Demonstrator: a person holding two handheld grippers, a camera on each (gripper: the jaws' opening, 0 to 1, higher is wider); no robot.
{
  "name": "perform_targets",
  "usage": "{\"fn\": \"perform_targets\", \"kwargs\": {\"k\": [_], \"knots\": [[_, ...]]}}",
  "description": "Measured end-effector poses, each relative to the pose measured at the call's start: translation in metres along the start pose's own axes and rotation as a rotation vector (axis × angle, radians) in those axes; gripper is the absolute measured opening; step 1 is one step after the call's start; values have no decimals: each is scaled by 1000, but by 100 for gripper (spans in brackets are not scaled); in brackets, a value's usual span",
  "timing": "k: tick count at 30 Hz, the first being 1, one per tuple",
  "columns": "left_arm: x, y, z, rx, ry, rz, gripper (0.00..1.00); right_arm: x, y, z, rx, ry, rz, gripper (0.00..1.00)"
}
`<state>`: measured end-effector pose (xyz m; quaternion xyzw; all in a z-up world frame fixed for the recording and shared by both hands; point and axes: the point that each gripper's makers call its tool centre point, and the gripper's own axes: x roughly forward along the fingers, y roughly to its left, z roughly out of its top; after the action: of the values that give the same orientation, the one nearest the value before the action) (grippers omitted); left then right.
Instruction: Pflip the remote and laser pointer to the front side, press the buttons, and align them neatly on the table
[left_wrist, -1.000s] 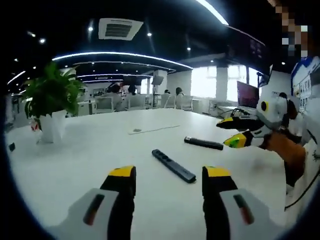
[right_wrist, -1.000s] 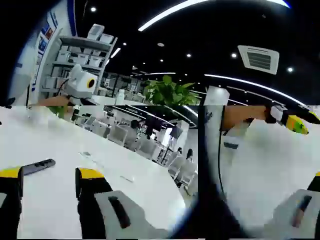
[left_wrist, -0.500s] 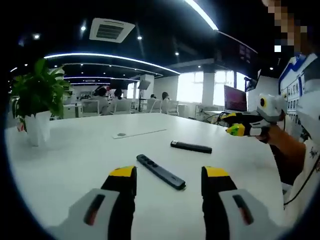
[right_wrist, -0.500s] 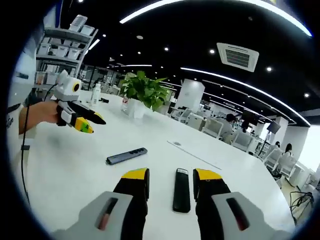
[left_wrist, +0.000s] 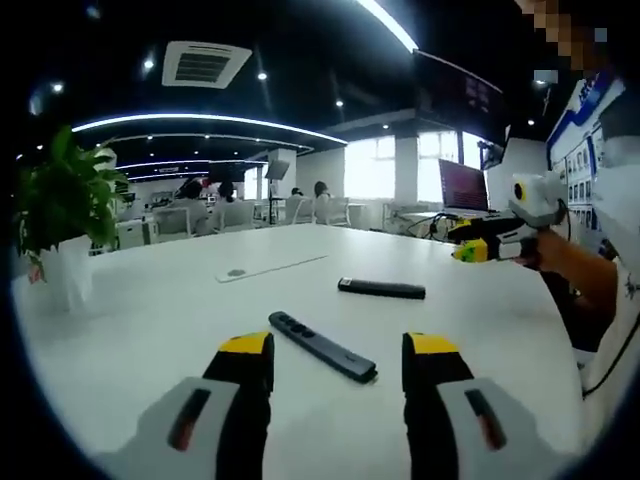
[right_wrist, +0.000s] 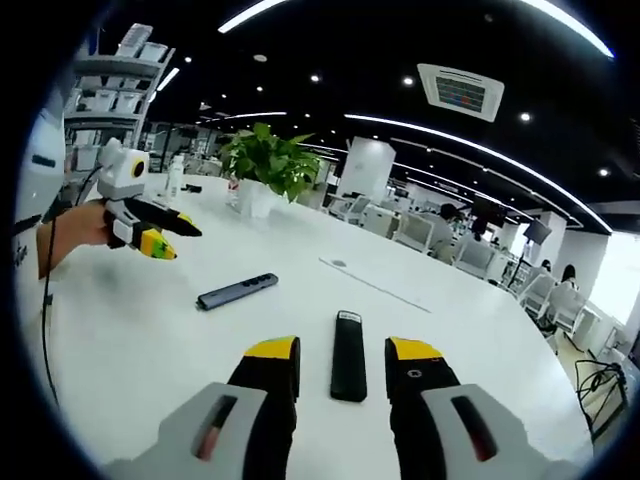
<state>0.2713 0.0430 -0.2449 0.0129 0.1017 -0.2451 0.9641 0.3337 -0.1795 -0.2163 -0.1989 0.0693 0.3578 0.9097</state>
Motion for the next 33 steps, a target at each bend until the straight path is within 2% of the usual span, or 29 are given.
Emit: {"fn": "perform_targets", "kwargs": {"k": [3,7,11,16,24,27,33], "knots": [[0,2,-4,-10,-5,27,52,3,-1,-4,-8,28,13,37],[2,1,-3,-36,0,32,52,7,-1,-13,-3,46,25,36],[-2,-6,1,18,30,42,51,9,-3,-24,-7,59,8,36],[-9,-8,0,43,47,69,51,21,1,-44,51,89,54,35],[-20,-7,-1,52,68,114,51,30,-2,-40,21,60,66,35],[-23,-6,1,60,60,120,51,27,-9,-35,-64,65,70,36],[-18,-3,0,37,62,109,51,24,-13,-32,-64,78,77,37]]}}
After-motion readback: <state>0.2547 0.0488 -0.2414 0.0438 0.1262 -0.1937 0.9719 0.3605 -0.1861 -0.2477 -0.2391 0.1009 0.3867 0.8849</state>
